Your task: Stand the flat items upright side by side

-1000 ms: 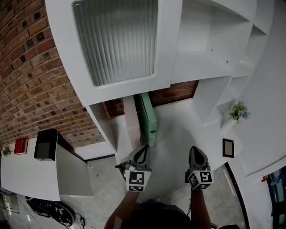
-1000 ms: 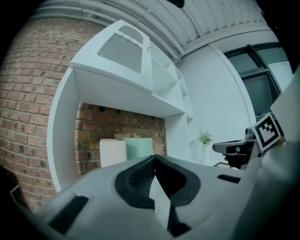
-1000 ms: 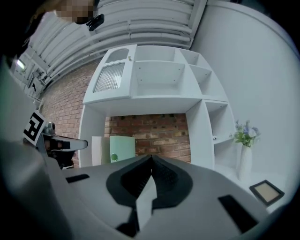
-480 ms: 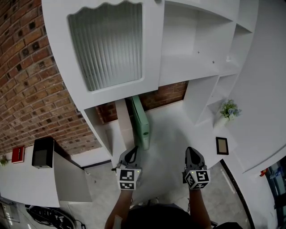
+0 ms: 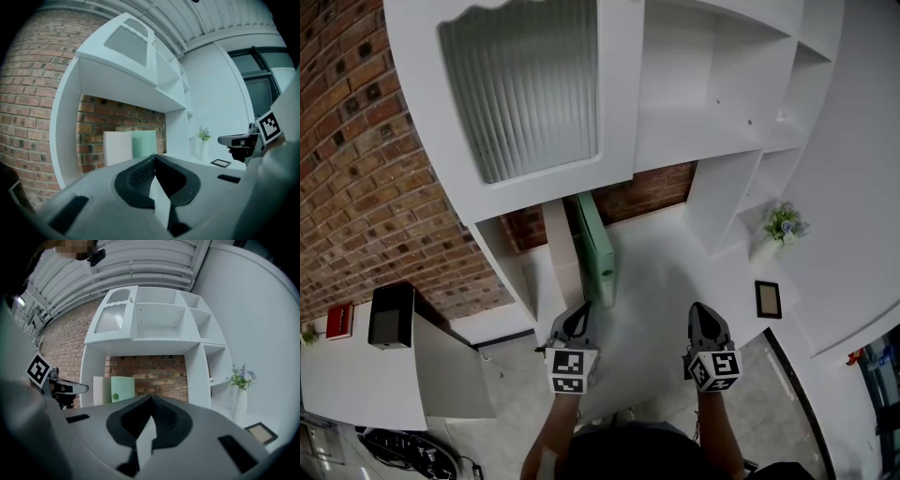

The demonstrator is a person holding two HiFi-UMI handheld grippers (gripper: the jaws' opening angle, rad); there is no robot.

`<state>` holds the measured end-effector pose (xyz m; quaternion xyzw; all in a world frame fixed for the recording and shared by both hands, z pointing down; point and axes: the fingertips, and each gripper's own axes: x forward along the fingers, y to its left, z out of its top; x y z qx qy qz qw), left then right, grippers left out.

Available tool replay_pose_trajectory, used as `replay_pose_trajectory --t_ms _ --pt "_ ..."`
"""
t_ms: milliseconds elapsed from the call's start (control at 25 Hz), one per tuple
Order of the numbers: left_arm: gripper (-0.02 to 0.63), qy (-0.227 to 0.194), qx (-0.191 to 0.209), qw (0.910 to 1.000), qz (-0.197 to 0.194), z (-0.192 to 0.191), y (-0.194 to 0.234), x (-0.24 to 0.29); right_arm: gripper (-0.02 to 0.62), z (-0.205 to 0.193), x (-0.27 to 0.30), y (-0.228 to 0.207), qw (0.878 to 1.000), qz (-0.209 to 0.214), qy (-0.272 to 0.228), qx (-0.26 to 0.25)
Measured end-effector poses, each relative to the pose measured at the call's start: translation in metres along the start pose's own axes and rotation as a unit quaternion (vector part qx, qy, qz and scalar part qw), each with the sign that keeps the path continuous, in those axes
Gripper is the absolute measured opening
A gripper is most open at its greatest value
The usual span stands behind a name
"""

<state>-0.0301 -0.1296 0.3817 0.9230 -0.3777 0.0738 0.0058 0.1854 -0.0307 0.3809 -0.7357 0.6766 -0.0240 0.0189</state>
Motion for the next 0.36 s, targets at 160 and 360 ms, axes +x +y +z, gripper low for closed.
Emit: replay_pose_trajectory --t_ms 160,360 --pt "0.009 0.001 0.002 1.0 0.001 -0.0018 0.0013 0.0002 -0.003 -0.0011 0.0014 0.0007 1.0 0.0 0.002 0.0" --pt "0.009 0.006 0.002 1.0 0.0 -0.0033 0.0021 0.0012 -0.003 0.0 0.0036 0.0023 1.0 0.002 0.002 -0.002"
